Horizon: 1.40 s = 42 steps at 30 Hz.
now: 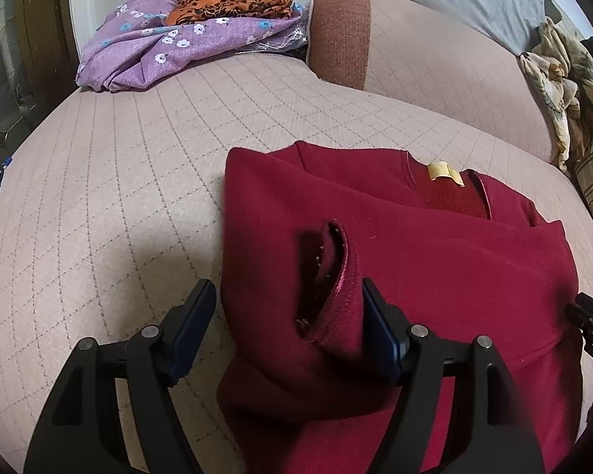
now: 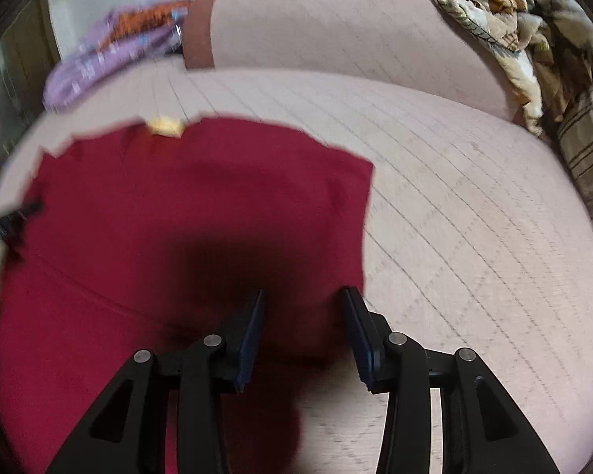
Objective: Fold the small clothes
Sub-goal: 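Grasp the sweater hem with the left gripper while right gripper approaches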
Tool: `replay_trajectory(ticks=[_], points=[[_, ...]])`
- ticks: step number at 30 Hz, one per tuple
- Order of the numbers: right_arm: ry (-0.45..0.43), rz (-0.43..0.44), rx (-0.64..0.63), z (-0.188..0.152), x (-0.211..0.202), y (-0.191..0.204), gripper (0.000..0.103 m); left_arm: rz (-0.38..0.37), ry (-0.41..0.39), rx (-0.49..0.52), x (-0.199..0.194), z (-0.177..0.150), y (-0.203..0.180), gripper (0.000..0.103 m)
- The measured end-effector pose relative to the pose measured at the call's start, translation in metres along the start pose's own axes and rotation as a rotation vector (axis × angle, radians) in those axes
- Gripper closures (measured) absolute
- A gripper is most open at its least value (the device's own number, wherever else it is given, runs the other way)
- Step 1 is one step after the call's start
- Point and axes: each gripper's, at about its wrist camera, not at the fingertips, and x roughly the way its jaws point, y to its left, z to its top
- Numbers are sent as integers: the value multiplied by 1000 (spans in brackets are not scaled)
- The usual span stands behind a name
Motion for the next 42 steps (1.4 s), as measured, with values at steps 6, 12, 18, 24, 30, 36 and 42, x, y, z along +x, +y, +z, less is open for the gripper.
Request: replay_trajectory(ticks=[6,12,18,24,30,36,42], points=[[-43,66,78,9,-20,-9,59,-30,-21,-26,-10,4,4,31],[-93,108,78,37,-24,-3,50,-15,-7,-5,-2,1,2,31],[-57,127,50,56,11,16,50,-21,-3,-9,1,1,2,30],[-50,211,41,71,20,37,50,-59,-4,-28,3,3,6,30],[-33,312,3,77,24,72,50,-66,-13,-7,0,4,1,32],[-68,375,-198,82,22,131,50,-84,-9,1,-1,5,4,32],[-69,346,-329,80,34,169,76,-119,-5,6,1,8,4,54]])
